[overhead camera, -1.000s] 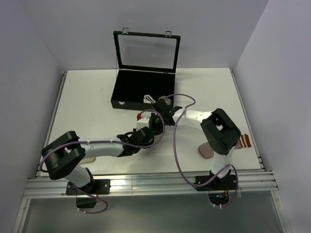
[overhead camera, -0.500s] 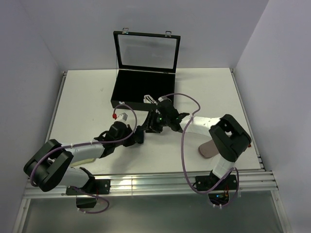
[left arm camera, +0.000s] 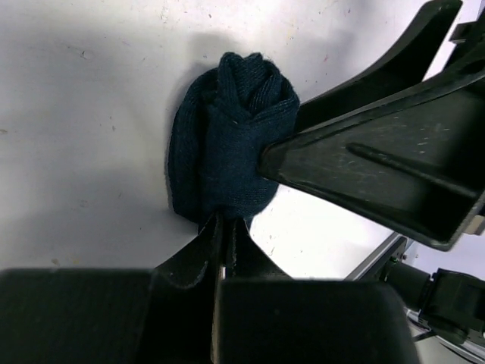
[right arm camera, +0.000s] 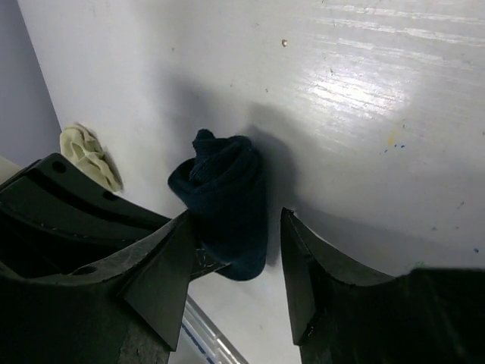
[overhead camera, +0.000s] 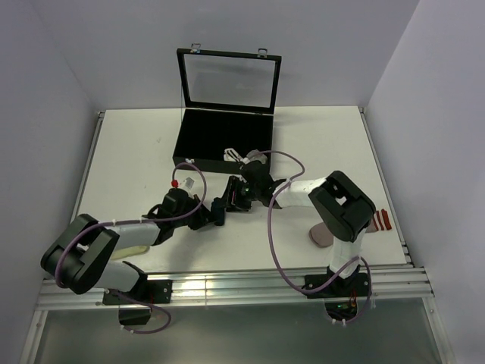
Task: Roll the socks
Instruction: Roll the sock at the center of the board, then pick up the sock at the center of the board.
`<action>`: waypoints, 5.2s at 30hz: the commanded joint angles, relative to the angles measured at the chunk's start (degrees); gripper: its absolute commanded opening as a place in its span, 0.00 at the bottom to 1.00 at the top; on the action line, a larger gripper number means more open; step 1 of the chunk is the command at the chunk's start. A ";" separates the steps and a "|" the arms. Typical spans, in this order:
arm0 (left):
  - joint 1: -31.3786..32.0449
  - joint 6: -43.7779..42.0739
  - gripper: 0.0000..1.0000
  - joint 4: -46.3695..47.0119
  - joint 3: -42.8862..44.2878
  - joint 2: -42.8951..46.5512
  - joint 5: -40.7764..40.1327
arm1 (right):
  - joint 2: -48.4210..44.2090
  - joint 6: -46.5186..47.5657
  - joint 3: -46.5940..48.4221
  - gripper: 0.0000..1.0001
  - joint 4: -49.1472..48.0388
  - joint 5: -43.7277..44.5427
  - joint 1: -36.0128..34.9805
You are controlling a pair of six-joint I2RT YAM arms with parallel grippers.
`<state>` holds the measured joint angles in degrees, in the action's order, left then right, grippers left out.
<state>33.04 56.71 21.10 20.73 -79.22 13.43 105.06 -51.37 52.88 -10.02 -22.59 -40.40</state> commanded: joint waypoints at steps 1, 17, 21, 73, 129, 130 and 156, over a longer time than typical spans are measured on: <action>-0.60 -0.19 0.03 -0.18 -0.08 -2.43 2.65 | 1.11 2.59 1.17 0.54 -3.42 -0.70 -0.55; -1.57 -2.30 0.33 -10.01 3.08 1.51 -4.71 | -0.02 6.64 4.24 0.00 7.88 4.12 -0.64; 0.53 -3.53 0.49 -16.26 5.98 8.01 -11.57 | 0.06 7.08 7.49 0.00 14.93 7.55 -1.08; 20.14 -10.30 0.52 -21.63 22.25 -10.79 -39.89 | 6.04 4.44 19.36 0.06 35.33 10.19 -5.04; 16.36 -9.51 0.01 -12.66 8.45 -10.61 -40.33 | -1.42 5.32 17.25 0.42 30.59 5.01 -3.28; 16.10 -9.42 0.01 -12.84 8.36 -10.17 -40.15 | -2.48 5.32 17.08 0.44 30.85 5.79 -2.84; -0.60 -17.25 0.01 -31.97 38.31 -3.19 -30.14 | -46.43 19.38 -2.78 0.79 38.23 8.53 24.84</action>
<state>33.89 41.04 -6.57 51.24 -78.48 -20.60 61.21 -33.89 51.24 26.61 -14.26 -16.75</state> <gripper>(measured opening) 0.074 0.787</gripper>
